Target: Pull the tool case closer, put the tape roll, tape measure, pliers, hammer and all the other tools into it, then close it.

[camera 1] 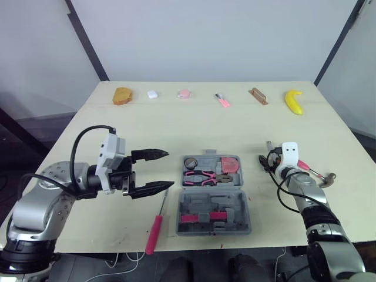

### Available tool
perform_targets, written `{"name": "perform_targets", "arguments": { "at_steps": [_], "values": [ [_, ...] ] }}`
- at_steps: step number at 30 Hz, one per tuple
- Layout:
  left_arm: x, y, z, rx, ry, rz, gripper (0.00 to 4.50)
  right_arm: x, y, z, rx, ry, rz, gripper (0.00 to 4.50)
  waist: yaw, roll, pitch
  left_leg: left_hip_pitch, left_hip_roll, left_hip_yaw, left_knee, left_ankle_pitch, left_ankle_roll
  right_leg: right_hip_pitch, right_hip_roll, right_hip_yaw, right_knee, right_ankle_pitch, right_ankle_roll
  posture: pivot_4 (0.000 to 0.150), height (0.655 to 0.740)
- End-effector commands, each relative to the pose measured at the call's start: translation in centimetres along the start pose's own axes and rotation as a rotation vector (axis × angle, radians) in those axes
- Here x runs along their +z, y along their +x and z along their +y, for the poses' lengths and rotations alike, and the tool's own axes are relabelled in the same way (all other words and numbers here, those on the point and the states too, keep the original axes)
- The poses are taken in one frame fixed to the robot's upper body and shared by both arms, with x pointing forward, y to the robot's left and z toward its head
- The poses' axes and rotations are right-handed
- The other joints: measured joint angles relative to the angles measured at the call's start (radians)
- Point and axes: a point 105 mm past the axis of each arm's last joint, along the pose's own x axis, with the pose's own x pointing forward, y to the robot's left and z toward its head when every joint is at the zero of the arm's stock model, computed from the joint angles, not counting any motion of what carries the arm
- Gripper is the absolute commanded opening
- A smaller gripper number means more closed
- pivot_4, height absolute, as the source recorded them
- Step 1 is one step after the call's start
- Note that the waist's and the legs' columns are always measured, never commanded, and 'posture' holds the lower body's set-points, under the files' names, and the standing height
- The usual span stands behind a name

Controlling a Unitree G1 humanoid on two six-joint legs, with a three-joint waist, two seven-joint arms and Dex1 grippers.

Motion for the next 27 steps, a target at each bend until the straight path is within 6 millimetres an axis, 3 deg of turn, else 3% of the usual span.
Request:
{"name": "perform_targets", "arguments": {
  "at_steps": [1, 3, 5, 7, 8, 13, 18, 22, 27],
  "values": [
    [1.4, -0.1, 0.1, 0.010, 0.036, -0.042, 4.50, 0.7, 0.3, -0.2, -0.015, 0.003, -0.033, 3.03, -0.001, 0.000, 0.000, 0.000, 0.000, 0.000, 0.000, 0.000, 0.000, 0.000, 0.000, 0.000, 0.000, 0.000, 0.000, 0.150, 0.7400],
    [1.5, -0.1, 0.3, 0.017, 0.031, -0.049, 4.50, 0.6, 0.4, -0.2, -0.018, 0.000, -0.032, 2.02, -0.001, 0.000, 0.000, 0.000, 0.000, 0.000, 0.000, 0.000, 0.000, 0.000, 0.000, 0.000, 0.000, 0.000, 0.000, 0.150, 0.7400],
    [1.5, -0.1, 0.3, 0.019, 0.029, -0.050, 4.50, 0.4, 0.4, -0.3, -0.024, -0.005, -0.028, 1.43, -0.004, 0.000, 0.000, 0.000, 0.000, 0.000, 0.000, 0.000, 0.000, 0.000, 0.000, 0.000, 0.000, 0.000, 0.000, 0.150, 0.7400],
    [1.5, -0.1, 0.3, 0.021, 0.029, -0.048, 4.50, 0.2, 0.4, -0.4, -0.029, -0.010, -0.027, 0.36, -0.004, 0.000, 0.000, 0.000, 0.000, 0.000, 0.000, 0.000, 0.000, 0.000, 0.000, 0.001, 0.001, 0.000, 0.000, 0.150, 0.7400],
    [1.5, -0.1, 0.4, 0.022, 0.030, -0.047, 4.50, 0.2, 0.3, -0.5, -0.032, -0.012, -0.028, 0.14, -0.004, 0.000, 0.000, 0.000, 0.000, 0.000, 0.000, 0.000, 0.000, 0.000, 0.000, 0.001, 0.001, 0.000, 0.000, 0.150, 0.7400],
    [1.4, -0.1, 0.4, 0.025, 0.033, -0.045, 4.50, 0.5, 0.0, -0.6, -0.031, -0.043, -0.051, 0.06, -0.002, 0.000, 0.000, 0.000, 0.000, 0.000, 0.000, 0.000, 0.000, 0.000, 0.000, 0.001, 0.001, 0.000, 0.000, 0.150, 0.7400],
    [1.3, -0.2, 0.5, 0.034, 0.060, -0.048, 4.50, 2.1, -0.9, 0.2, 0.041, -0.086, -0.132, 0.06, -0.002, 0.000, 0.000, 0.000, 0.000, 0.000, 0.000, 0.000, 0.000, 0.000, 0.000, 0.001, 0.001, 0.000, 0.000, 0.150, 0.7400],
    [1.0, -0.6, 0.5, 0.035, 0.058, -0.042, 4.50, 4.1, -2.9, 1.5, 0.175, -0.149, -0.201, 0.06, 0.000, 0.001, 0.001, 0.000, 0.000, 0.000, 0.000, 0.000, 0.000, -0.001, 0.000, 0.001, 0.001, 0.000, 0.000, 0.150, 0.7400],
    [0.0, -1.3, 0.6, 0.027, 0.067, -0.001, 4.50, 5.4, -6.6, 4.6, 0.486, -0.311, -0.208, 0.06, 0.001, 0.001, 0.001, 0.000, 0.000, 0.000, 0.000, 0.000, 0.000, -0.001, 0.000, 0.000, 0.001, 0.000, 0.000, 0.150, 0.7400]
  ]
}}
